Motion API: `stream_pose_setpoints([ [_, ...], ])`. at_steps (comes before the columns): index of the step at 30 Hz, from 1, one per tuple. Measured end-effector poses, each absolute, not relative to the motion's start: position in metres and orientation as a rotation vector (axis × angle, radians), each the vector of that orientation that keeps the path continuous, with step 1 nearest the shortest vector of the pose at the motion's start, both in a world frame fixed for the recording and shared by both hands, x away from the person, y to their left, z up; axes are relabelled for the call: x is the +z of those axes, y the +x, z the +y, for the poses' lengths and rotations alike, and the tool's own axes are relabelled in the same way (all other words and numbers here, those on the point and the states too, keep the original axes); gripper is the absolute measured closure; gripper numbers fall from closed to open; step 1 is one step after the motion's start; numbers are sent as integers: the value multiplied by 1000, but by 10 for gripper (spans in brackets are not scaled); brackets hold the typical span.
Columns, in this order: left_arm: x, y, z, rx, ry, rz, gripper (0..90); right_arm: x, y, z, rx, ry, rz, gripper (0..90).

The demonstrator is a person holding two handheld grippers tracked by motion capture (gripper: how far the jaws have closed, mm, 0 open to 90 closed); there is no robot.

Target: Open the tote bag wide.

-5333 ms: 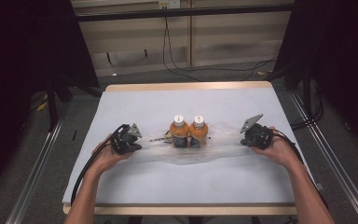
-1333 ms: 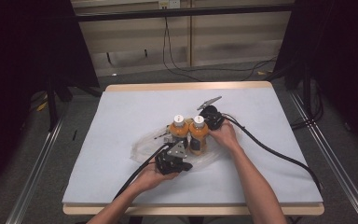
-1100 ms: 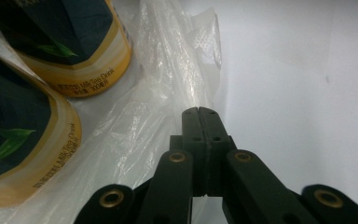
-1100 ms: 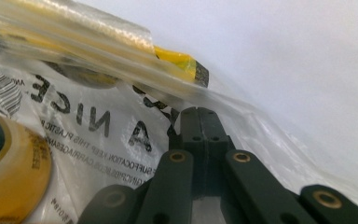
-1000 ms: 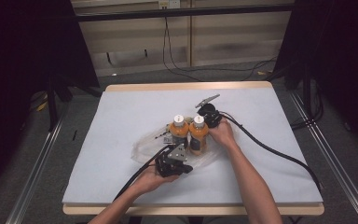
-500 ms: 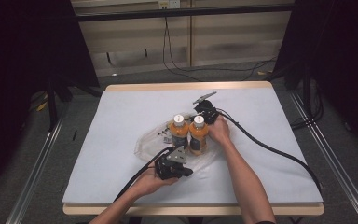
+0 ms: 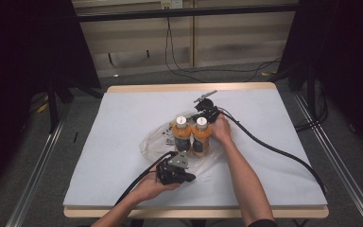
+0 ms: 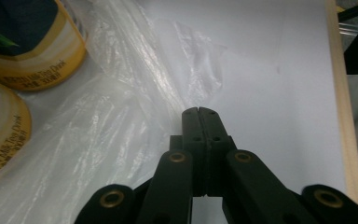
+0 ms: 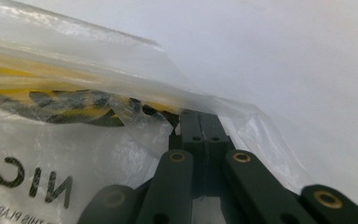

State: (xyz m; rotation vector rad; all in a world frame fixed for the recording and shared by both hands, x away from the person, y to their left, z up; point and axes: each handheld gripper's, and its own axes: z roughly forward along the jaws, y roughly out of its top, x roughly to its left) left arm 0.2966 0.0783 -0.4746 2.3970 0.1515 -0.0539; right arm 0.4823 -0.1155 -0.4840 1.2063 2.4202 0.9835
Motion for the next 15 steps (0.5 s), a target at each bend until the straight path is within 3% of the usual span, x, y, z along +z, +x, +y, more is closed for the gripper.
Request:
stream_pose_setpoints([
  [4, -474, 292, 77, 1, 2407, 123, 900, -485, 486, -113, 978, 1228, 2396, 900],
  [15, -468, 303, 85, -117, 2271, 229, 897, -472, 477, -120, 1120, 1252, 2451, 900],
])
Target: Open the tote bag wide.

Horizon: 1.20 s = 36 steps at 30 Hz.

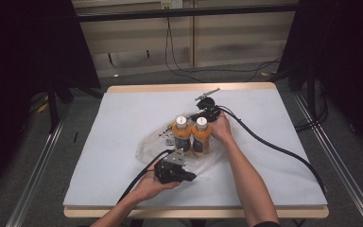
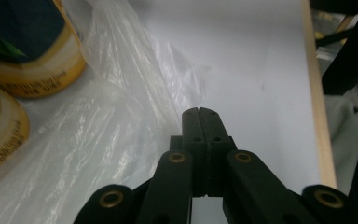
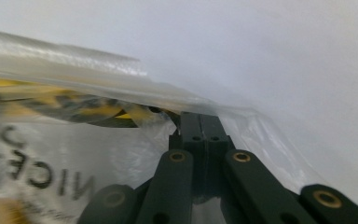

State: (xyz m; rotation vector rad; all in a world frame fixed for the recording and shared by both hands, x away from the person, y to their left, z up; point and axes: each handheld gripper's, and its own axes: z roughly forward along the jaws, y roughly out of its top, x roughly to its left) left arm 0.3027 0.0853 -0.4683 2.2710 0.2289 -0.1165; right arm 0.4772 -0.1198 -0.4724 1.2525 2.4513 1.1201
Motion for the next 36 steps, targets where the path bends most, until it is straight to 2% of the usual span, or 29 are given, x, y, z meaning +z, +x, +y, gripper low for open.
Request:
stream_pose_setpoints([
  [9, -453, 308, 99, -60, 2173, 300, 865, -450, 456, -129, 1271, 1211, 2447, 900],
  [20, -434, 313, 119, 23, 2090, 352, 804, -418, 424, -177, 1373, 1155, 2340, 900],
  [23, -433, 312, 126, 46, 2084, 376, 727, -415, 411, -189, 1373, 1130, 2313, 900],
  [26, -430, 309, 135, 99, 2053, 410, 575, -410, 396, -199, 1378, 1112, 2276, 894],
  [27, -427, 308, 138, 112, 2040, 412, 538, -408, 387, -204, 1377, 1097, 2258, 847],
  [30, -419, 308, 148, 142, 2013, 435, 409, -403, 366, -217, 1389, 1041, 2228, 878],
  [33, -416, 307, 157, 221, 1990, 487, 282, -401, 344, -230, 1395, 1039, 2218, 779],
  [36, -416, 307, 162, 245, 1974, 514, 208, -400, 323, -241, 1401, 1048, 2203, 568],
])
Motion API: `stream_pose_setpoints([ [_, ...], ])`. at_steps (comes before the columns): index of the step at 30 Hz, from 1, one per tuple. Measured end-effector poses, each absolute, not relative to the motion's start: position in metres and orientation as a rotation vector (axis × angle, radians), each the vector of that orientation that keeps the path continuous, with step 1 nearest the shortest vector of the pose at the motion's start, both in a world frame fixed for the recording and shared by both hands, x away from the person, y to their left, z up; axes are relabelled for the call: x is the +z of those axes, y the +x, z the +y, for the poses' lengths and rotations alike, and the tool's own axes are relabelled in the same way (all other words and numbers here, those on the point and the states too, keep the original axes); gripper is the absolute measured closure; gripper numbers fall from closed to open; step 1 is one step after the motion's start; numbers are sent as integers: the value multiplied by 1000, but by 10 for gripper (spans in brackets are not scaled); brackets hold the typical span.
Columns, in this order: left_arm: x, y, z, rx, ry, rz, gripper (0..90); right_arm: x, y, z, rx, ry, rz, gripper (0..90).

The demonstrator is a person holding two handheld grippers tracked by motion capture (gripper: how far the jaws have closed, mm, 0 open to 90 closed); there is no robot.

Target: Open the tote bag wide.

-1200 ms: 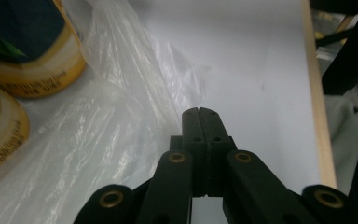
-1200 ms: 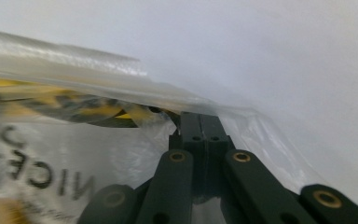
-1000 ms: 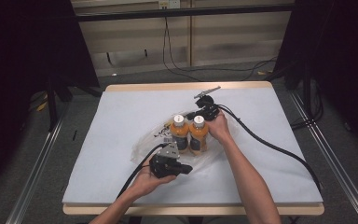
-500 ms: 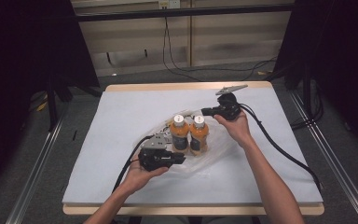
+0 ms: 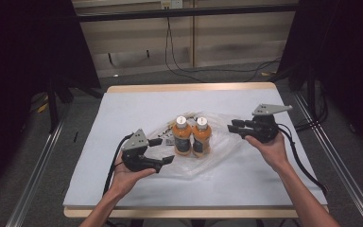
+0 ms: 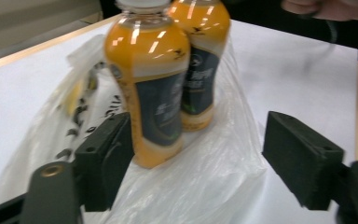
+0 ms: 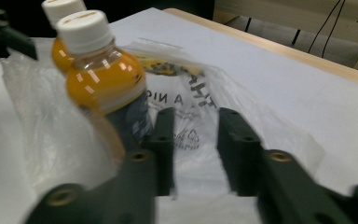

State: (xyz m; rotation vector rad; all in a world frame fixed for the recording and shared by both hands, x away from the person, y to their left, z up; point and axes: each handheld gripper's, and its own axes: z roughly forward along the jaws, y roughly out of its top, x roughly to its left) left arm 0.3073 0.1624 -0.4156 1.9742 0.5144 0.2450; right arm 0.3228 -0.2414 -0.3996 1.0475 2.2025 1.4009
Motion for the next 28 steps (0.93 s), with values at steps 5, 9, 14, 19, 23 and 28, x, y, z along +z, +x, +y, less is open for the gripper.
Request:
stream_pose_setpoints([
  [5, -411, 306, 177, 280, 1966, 542, 141, -402, 294, -252, 1396, 1070, 2157, 363],
  [9, -411, 303, 195, 310, 1941, 594, 106, -404, 273, -257, 1383, 1079, 2104, 213],
  [14, -415, 296, 221, 297, 1927, 665, 96, -409, 254, -264, 1387, 1116, 2098, 105],
  [19, -423, 283, 245, 291, 1914, 722, 73, -416, 238, -275, 1393, 1180, 2073, 90],
  [23, -429, 275, 262, 301, 1894, 764, 59, -424, 223, -287, 1395, 1227, 2030, 90],
  [28, -443, 272, 275, 309, 1925, 779, 32, -436, 206, -302, 1380, 1276, 1972, 84],
])
